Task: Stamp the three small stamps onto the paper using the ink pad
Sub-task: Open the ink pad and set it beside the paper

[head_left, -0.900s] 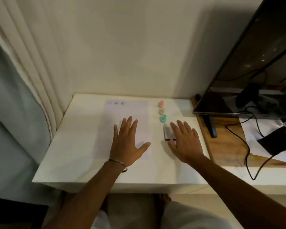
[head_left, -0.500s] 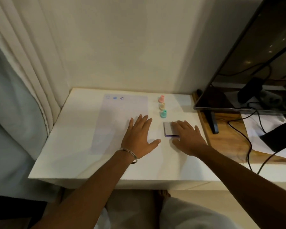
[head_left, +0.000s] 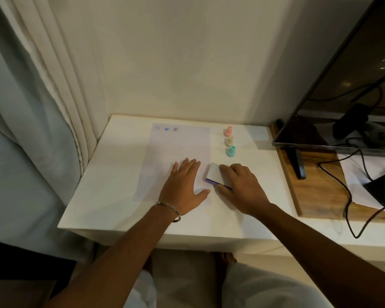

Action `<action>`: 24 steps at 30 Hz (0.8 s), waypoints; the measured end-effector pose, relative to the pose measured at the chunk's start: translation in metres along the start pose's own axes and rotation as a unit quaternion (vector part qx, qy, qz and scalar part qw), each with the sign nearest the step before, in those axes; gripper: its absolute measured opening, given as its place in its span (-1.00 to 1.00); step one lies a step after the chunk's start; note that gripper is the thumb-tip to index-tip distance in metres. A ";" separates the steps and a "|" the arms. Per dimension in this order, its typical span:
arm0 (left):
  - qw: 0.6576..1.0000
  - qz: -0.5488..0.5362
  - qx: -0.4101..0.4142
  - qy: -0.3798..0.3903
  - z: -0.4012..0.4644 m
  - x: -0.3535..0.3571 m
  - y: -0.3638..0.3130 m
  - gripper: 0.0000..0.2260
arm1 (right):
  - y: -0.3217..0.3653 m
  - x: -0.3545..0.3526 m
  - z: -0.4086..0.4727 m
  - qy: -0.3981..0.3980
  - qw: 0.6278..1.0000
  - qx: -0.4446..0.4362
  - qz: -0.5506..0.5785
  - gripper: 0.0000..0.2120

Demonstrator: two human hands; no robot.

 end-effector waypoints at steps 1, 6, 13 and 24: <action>1.000 -0.006 -0.005 -0.006 -0.002 -0.003 0.004 -0.26 | 0.009 -0.001 0.003 -0.006 1.000 -0.008 0.005 -0.45; 0.999 -0.017 -0.028 -0.038 -0.011 -0.026 0.031 -0.28 | 0.056 -0.006 0.020 -0.052 0.996 -0.068 0.028 -0.41; 0.982 -0.111 -0.110 -0.102 -0.033 -0.054 0.075 -0.29 | 0.113 0.001 0.046 -0.074 0.985 -0.147 0.053 -0.39; 0.964 -0.230 -0.130 -0.043 -0.029 -0.083 0.094 -0.23 | 0.133 0.004 0.063 -0.021 0.973 -0.162 0.164 -0.37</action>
Point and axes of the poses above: each hand's wrist, its own z-axis towards the middle knuckle, its own x-axis out of the palm, y = z × x, the point moved 6 cm from there along z, towards the middle knuckle, and after that the axes turned 15 degrees about -z, right-handed, at the moved point
